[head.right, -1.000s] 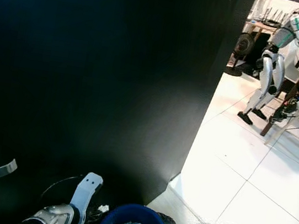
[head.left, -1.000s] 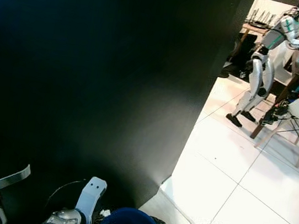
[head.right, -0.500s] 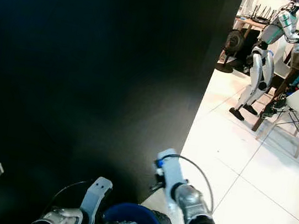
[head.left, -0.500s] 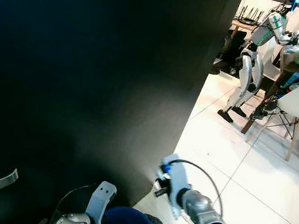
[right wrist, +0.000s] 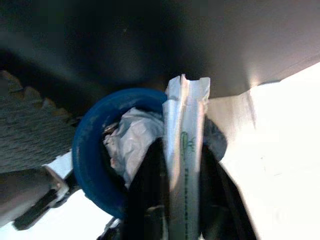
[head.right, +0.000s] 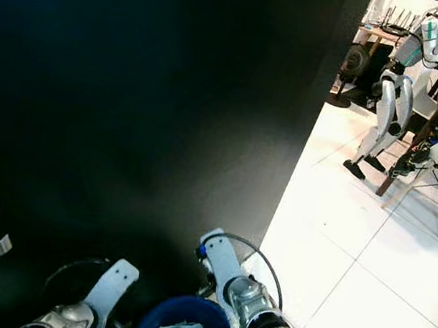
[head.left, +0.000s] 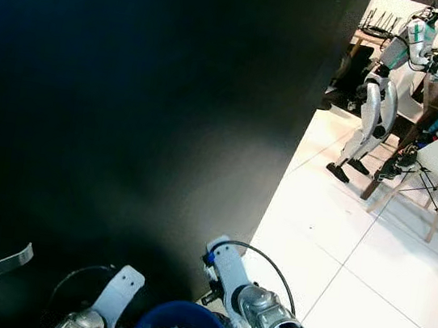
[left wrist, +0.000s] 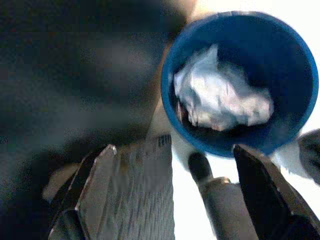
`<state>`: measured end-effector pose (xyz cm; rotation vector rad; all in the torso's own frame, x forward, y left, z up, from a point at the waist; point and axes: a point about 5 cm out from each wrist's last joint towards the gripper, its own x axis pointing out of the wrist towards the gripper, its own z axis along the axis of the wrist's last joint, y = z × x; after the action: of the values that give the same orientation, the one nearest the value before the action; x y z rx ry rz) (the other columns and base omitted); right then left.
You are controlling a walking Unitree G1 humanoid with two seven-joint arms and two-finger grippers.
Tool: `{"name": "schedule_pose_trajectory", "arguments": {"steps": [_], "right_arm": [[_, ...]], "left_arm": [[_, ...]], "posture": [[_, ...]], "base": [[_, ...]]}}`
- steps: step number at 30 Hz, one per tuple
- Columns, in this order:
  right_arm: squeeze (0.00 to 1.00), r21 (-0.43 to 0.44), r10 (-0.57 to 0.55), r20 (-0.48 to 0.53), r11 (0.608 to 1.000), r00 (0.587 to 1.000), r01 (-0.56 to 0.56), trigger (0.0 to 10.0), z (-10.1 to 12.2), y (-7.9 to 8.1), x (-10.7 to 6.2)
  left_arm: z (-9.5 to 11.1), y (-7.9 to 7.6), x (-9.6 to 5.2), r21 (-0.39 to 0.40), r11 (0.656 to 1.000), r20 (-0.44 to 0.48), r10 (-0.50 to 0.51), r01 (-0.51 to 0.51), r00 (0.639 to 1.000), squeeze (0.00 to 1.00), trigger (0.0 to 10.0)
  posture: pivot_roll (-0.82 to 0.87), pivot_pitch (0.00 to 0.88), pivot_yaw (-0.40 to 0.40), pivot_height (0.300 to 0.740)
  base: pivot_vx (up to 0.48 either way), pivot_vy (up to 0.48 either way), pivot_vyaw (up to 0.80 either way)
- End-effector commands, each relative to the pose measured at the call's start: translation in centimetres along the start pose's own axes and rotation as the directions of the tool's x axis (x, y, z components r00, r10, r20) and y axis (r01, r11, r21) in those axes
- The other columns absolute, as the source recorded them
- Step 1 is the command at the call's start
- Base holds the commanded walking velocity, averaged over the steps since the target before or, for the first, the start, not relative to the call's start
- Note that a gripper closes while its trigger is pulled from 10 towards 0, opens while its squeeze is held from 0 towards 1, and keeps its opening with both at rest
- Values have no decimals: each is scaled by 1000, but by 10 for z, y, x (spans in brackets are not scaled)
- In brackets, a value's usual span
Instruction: Clean up the room
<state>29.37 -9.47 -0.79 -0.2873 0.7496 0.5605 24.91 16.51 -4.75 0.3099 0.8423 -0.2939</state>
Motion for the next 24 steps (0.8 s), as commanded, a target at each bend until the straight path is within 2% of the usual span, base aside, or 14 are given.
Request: {"name": "schedule_pose_trajectory", "arguments": {"steps": [1,8,12,13,22,23,24], "right_arm": [[1000,47,39,-39,998,998,-37,10000,-11,9,1],[1000,46,70,-92,997,993,-66,10000,-18,14,2],[1000,83,75,-112,994,991,-66,10000,-22,13,1],[1000,132,55,-114,991,992,-40,10000,-25,7,-1],[1000,172,-24,-150,984,988,50,10000,-39,-13,-9],[843,167,-58,-180,982,982,89,10000,-50,-21,-13],[843,167,-58,-180,982,982,89,10000,-50,-21,-13]], "left_arm": [[12,13,-1,-20,998,54,52,-51,997,0,10000],[10,13,-1,-21,998,53,62,-61,997,0,10000],[6,12,-2,-27,997,36,67,-66,997,0,10000],[3,12,-2,-28,997,27,75,-74,997,0,10000],[5,9,-1,-59,996,29,73,-71,997,0,10000],[4,7,0,-69,996,26,67,-65,997,0,10000],[4,7,0,-69,996,26,67,-65,997,0,10000]], "posture": [[117,13,-126,735],[128,14,-129,735],[122,11,-123,735],[122,11,-123,735],[118,0,-118,735],[110,0,-115,735],[110,0,-115,735]], "base": [[0,0,0],[0,0,0],[0,0,0],[0,0,0],[0,0,0],[0,0,0],[0,0,0]]}}
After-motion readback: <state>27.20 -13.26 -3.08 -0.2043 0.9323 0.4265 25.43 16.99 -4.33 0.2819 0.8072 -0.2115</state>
